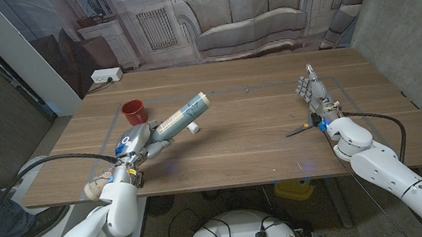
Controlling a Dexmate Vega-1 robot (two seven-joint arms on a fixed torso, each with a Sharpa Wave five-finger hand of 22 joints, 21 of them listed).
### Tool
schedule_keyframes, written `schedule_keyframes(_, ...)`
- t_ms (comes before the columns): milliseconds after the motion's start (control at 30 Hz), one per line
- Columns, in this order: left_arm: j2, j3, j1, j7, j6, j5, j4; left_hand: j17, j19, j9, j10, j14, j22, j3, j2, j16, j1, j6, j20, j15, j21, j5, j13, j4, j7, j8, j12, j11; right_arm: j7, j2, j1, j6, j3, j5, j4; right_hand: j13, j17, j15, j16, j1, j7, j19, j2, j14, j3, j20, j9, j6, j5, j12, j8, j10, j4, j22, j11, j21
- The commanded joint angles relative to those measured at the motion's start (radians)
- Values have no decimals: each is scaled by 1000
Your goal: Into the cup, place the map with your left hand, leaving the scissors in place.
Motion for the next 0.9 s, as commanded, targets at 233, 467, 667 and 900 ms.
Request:
schedule_keyframes(233, -82, -110, 33, 67, -162, -27, 83, 5, 10, 1, 16, 16, 6, 4, -3, -4, -1, 17, 2, -108, 0, -9, 2, 12, -2, -2, -1, 1, 8, 7, 22, -6, -8, 1, 15, 3, 5, 1, -3, 8, 8, 9, 2, 6, -9, 0, 6, 5, -5, -1, 2, 3, 0, 2, 4, 2)
schedule_keyframes(467, -109, -126, 24, 81, -207, -22, 110, 5, 12, 1, 17, 21, 6, 6, -4, -5, -1, 21, 3, -109, -1, -13, 2, 15, -2, -3, -3, 2, 11, 7, 26, -6, -10, 1, 20, 3, 5, 1, -3, 8, 8, 10, 2, 6, -10, 0, 6, 5, -5, -1, 2, 2, -1, 2, 4, 2)
schedule_keyframes(667, -131, -145, 21, 85, -240, -28, 127, 5, 12, 1, 20, 20, 6, 8, -6, -9, -1, 23, 2, -108, -2, -17, 2, 17, -4, -5, -5, 2, 6, 6, 21, -4, -7, 0, 18, 3, 5, 1, -3, 8, 7, 10, 3, 6, -10, 0, 6, 5, -5, -1, 2, 3, -1, 2, 4, 2)
schedule_keyframes(900, -151, -169, 25, 73, -231, -22, 123, 6, 11, 1, 20, 20, 7, 11, -6, -11, 0, 22, 3, -109, -3, -21, 2, 19, -3, -8, -8, 2, 6, 5, 13, -2, -4, 4, 15, 3, 5, 1, -3, 8, 7, 10, 3, 8, -11, 0, 6, 6, -6, -1, 2, 3, -1, 2, 3, 1)
